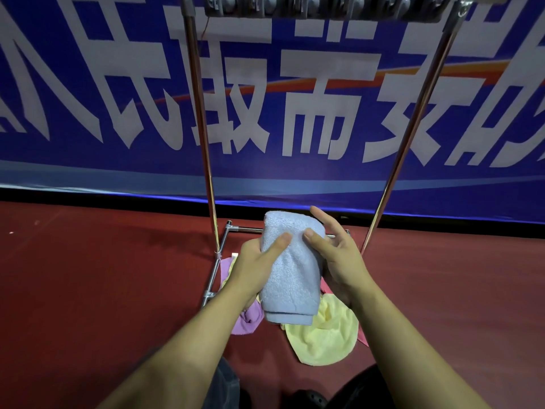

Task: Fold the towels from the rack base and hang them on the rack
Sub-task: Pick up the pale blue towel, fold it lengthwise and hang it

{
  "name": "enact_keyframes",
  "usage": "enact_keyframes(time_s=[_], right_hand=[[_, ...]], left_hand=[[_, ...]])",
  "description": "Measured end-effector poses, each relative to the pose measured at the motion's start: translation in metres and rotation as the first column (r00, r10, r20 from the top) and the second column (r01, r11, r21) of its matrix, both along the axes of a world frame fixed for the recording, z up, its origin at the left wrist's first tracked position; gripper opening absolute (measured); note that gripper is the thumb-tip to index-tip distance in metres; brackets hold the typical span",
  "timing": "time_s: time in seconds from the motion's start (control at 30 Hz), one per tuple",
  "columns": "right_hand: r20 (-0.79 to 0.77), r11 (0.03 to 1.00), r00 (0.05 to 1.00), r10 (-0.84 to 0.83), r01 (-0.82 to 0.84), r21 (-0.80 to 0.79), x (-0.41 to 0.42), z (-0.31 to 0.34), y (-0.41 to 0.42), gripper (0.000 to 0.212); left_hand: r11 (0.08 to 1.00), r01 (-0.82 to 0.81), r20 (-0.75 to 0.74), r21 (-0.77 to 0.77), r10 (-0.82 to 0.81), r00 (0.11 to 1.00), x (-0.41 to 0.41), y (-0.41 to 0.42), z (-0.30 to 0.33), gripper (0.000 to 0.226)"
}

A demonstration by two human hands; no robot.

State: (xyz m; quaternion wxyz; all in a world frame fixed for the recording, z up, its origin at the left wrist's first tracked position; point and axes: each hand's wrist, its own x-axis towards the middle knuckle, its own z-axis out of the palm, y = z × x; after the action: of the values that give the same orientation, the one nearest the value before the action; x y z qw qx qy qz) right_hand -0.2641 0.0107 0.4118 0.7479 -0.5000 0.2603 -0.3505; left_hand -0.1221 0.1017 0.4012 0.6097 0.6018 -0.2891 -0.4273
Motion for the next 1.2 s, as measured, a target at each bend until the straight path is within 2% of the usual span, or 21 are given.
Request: enact_keyframes(time_s=[0.1, 0.2, 0.3, 0.43, 0.57, 0.73, 0.87, 0.93, 1.07, 1.2], right_hand=[[-0.07, 0.993, 0.991, -0.118, 0.116, -0.032, -0.002, -0.003, -0.007, 0.059], [-0.129, 0.999, 0.99, -0.052, 0.053, 0.001, -0.003, -0.004, -0.006, 0.067], [-0.149, 0.993, 0.982, 0.112, -0.107, 0.041, -0.004, -0.001, 0.001, 0.052], [-0.097, 0.999, 0.994, 0.043, -0.042, 0.015, -0.004, 0.003, 0.005, 0.033], [-0.124, 0.997, 0.992, 0.022, -0.031, -0.073, -0.004, -0.002, 0.006, 0.029], [-0.122, 0.997, 0.99, 0.067, -0.07, -0.021, 0.001, -0.004, 0.007, 0.033], [-0.227, 0.95, 0.927, 0.299, -0.311, -0.018, 0.002, -0.011, 0.011, 0.049], [-0.321, 0.919, 0.873, 0.366, -0.394, -0.025, 0.001, -0.013, 0.012, 0.049], [-0.372, 0.912, 0.849, 0.376, -0.41, -0.014, 0.001, -0.016, 0.011, 0.043], [-0.374, 0.93, 0.872, 0.317, -0.363, -0.058, 0.004, -0.021, 0.007, 0.05]], left_hand=[[0.996, -0.077, -0.036, -0.034, 0.076, 0.996, 0.005, -0.001, -0.001, 0.036], [0.998, -0.051, -0.072, -0.038, 0.048, 0.996, 0.005, 0.001, 0.001, 0.03], [0.999, 0.038, -0.081, -0.015, -0.04, 0.996, 0.001, 0.002, 0.004, 0.036], [0.993, 0.119, -0.134, 0.004, -0.118, 0.984, 0.0, 0.005, 0.004, 0.048], [0.99, 0.128, -0.134, 0.051, -0.121, 0.984, 0.005, 0.005, 0.001, 0.061], [0.995, 0.062, -0.03, 0.079, -0.06, 0.998, 0.001, 0.001, 0.0, 0.058], [0.994, -0.07, 0.033, 0.083, 0.067, 0.997, 0.005, -0.002, 0.0, 0.066], [0.988, -0.132, 0.061, 0.086, 0.127, 0.99, 0.009, -0.002, 0.001, 0.063], [0.975, -0.203, 0.038, 0.089, 0.201, 0.979, 0.015, -0.003, 0.0, 0.055], [0.97, -0.228, -0.004, 0.082, 0.229, 0.973, 0.015, -0.005, -0.001, 0.052]])
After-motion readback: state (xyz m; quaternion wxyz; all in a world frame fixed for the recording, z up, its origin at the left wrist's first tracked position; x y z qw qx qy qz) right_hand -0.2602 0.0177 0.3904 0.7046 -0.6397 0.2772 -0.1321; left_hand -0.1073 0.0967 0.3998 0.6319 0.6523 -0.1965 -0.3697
